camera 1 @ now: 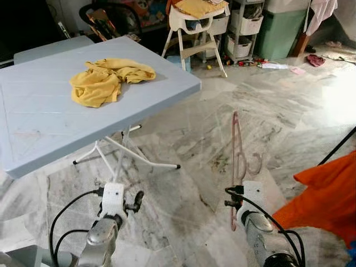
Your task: Hang hanger
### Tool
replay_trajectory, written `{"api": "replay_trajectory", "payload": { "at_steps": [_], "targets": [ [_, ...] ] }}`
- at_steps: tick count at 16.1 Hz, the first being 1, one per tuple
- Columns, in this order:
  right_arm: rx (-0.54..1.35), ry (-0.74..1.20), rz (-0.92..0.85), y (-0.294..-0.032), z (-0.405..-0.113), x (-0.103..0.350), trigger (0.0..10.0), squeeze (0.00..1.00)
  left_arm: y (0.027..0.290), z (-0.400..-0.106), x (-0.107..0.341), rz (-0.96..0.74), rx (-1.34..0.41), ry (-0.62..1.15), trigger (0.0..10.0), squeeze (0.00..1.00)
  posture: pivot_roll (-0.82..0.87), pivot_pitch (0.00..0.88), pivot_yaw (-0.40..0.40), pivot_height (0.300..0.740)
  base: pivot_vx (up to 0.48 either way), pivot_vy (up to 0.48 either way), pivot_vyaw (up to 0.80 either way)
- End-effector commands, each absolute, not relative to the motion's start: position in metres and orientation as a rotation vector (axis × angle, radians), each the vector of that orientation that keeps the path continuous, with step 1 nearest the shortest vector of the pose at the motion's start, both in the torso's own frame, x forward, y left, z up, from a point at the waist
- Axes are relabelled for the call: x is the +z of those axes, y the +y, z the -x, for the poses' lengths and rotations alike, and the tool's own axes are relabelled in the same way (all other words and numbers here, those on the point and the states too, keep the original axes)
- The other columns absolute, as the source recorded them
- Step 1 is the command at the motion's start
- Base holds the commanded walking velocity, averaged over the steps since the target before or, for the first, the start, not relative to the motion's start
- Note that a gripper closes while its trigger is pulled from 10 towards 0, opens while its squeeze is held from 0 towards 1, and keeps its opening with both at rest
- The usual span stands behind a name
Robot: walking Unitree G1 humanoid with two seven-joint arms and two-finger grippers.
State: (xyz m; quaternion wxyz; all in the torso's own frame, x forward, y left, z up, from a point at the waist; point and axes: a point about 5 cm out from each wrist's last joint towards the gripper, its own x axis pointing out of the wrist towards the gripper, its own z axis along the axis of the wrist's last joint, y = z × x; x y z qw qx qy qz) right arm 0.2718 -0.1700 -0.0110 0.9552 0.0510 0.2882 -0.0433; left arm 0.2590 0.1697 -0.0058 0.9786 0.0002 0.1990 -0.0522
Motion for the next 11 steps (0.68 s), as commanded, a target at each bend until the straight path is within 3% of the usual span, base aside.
{"api": "replay_trajectory", "payload": {
  "at_steps": [1, 6, 11],
  "targets": [
    [-0.162, 0.541, -0.145, -0.177, -0.275, -0.003, 10.0, 0.0, 0.173, -0.26, -0.007, 0.022, -0.101, 0.414, 10.0, 0.0, -0.16, 0.0, 0.093, 0.74, 0.0, 0.0, 0.0],
    [-0.146, 0.541, -0.129, -0.191, -0.256, 0.002, 10.0, 0.0, 0.166, -0.264, -0.005, 0.015, -0.153, 0.409, 10.0, 0.0, -0.2, 0.0, 0.174, 0.74, 0.0, 0.0, 0.0],
    [-0.069, 0.51, -0.018, -0.186, -0.238, 0.009, 10.0, 0.0, 0.168, -0.254, -0.011, 0.014, -0.191, 0.435, 10.0, 0.0, -0.19, 0.0, 0.115, 0.74, 0.0, 0.0, 0.0]
  ]
}}
